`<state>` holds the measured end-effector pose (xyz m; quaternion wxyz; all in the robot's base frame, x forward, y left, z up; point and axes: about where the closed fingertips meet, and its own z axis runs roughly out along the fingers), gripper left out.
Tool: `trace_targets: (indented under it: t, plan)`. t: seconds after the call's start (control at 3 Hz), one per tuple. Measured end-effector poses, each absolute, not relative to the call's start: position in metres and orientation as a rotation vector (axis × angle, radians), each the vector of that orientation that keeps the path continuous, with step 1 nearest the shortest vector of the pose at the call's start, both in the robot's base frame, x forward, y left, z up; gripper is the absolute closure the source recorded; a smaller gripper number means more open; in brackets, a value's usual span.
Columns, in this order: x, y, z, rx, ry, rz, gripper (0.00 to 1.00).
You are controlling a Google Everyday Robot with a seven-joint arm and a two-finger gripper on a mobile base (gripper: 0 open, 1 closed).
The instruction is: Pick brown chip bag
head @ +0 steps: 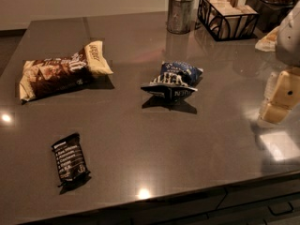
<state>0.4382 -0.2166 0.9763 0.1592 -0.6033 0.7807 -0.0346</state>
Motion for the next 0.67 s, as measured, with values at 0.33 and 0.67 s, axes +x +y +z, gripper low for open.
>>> trace_targets:
  t: [0.33, 0.67]
  plan:
    - [0.438, -0.217, 0.976, -1.724, 2.231, -0.099, 0.00]
    - [0.452, -0.196, 0.975, -1.748, 2.203, -0.074, 0.00]
